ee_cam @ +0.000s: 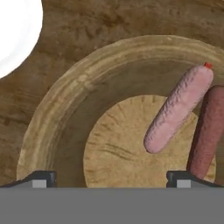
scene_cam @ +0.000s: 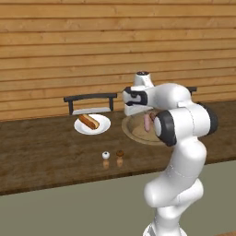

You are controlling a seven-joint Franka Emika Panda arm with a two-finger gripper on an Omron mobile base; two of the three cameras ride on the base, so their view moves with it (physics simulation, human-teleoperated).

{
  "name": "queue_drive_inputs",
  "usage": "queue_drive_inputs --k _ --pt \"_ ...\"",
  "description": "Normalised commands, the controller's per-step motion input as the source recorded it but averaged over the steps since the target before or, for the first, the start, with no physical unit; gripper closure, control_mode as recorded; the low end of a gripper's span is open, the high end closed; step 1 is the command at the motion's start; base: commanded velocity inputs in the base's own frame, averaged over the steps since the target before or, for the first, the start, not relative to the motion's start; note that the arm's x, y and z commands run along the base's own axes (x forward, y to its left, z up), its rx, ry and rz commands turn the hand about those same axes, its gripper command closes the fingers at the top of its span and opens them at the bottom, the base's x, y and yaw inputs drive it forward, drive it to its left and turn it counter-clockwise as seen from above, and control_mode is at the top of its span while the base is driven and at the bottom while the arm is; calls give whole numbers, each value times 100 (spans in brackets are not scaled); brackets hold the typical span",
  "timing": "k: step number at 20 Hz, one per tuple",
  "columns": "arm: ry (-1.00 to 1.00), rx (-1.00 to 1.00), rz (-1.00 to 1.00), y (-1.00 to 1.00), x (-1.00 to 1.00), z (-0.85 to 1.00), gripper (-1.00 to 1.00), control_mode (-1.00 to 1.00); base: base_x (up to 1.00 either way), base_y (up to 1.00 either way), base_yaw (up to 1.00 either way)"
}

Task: Place one bun and one sausage from the bowl on each plate.

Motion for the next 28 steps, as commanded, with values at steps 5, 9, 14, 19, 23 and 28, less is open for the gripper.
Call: queue_drive_inputs --k 5,9,14,19,23,28 --pt "-3 4 -9 -42 7 -80 -100 -100 0 0 0" --pt "-16 5 -8 -44 0 -37 -100 -100 0 0 0" --pt "-14 6 -2 -17 2 -36 -100 -100 0 0 0" --pt "0 0 0 0 11 -34 -100 -100 0 0 0" --pt "0 0 0 0 11 -15 -100 -100 0 0 0" --pt "0 0 -5 -1 27 -13 -100 -100 0 0 0"
